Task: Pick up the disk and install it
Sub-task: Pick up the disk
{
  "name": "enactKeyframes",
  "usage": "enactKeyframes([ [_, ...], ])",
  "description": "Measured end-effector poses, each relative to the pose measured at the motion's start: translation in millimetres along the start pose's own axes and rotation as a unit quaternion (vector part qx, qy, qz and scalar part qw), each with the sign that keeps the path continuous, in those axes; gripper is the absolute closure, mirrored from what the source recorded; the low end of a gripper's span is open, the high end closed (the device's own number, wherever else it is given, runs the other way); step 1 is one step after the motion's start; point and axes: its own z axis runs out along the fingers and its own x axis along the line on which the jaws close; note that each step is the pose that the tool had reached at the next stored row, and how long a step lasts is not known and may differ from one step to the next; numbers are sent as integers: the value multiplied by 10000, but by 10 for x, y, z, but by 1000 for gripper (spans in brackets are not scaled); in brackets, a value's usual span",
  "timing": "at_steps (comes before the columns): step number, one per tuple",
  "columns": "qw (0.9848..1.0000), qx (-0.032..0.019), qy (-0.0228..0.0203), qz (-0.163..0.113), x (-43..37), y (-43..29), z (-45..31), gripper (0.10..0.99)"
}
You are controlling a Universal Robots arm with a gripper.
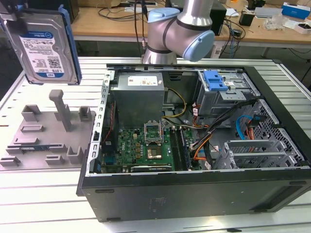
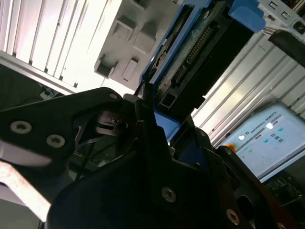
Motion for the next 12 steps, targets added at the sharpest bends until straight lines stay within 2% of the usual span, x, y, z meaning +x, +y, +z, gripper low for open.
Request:
enactKeyframes([
  [1, 10000, 0, 0, -1, 40, -91, -7, 722],
  [7, 10000, 0, 0, -1, 130, -403, -27, 722],
  [10, 10000, 0, 0, -1, 219, -675, -46, 722],
  [12, 10000, 0, 0, 1, 267, -781, -54, 722],
])
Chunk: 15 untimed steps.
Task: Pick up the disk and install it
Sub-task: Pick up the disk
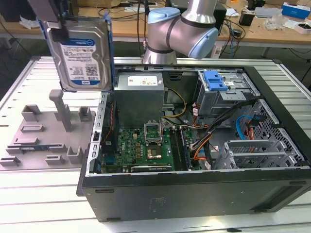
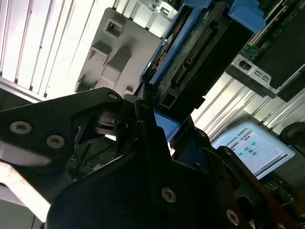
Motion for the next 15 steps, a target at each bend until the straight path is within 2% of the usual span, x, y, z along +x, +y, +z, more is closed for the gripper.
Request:
enactKeyframes([
  [2, 10000, 1, -1, -1, 53, -102, -6, 722],
  [7, 10000, 0, 0, -2, 148, -299, -20, 722],
  [10, 10000, 0, 0, -2, 228, -451, -31, 722],
  [13, 10000, 0, 0, -2, 292, -559, -39, 722],
  [15, 10000, 0, -1, -2, 363, -673, -46, 722],
])
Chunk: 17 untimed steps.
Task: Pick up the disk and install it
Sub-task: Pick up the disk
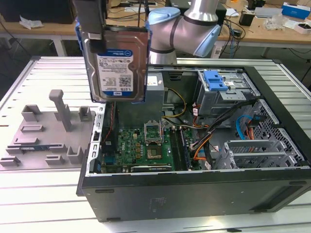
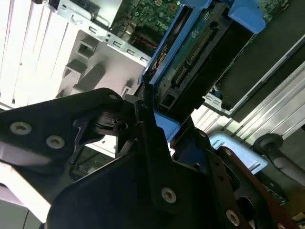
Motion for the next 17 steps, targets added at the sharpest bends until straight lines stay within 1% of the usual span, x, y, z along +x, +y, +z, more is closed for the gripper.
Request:
enactKeyframes([
  [2, 10000, 0, 0, 1, 43, -68, -5, 722],
  [3, 10000, 0, 0, 0, 86, -142, -10, 722],
  [4, 10000, 0, 0, 1, 119, -201, -14, 722],
  [6, 10000, 0, 0, 0, 162, -276, -20, 722],
  [7, 10000, 0, 0, 2, 193, -328, -24, 722],
  [9, 10000, 0, 0, 1, 260, -444, -32, 722],
  [10, 10000, 0, 0, 0, 288, -491, -35, 722],
  [11, 10000, 0, 0, 1, 344, -586, -42, 722],
  [13, 10000, 0, 1, 0, 388, -660, -48, 722],
  [14, 10000, 0, 0, 1, 422, -717, -51, 722],
  [15, 10000, 0, 0, 1, 477, -811, -58, 722],
  [17, 10000, 0, 0, 0, 526, -900, -65, 722],
])
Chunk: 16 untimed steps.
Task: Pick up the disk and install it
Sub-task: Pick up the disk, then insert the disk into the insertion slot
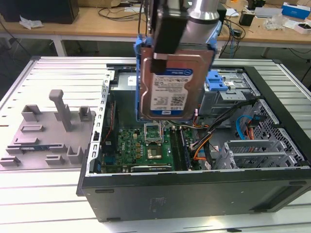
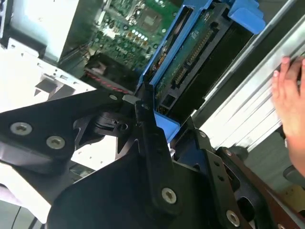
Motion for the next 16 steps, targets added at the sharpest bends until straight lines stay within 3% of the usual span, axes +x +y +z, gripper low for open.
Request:
enactKeyframes([
  [1, 10000, 0, 0, 0, 18, -35, -2, 722],
  [3, 10000, 0, 0, 1, 97, -192, -13, 722],
  [7, 10000, 0, -1, 0, 184, -391, -25, 722],
  [16, 10000, 0, 0, 1, 185, -392, -22, 722],
])
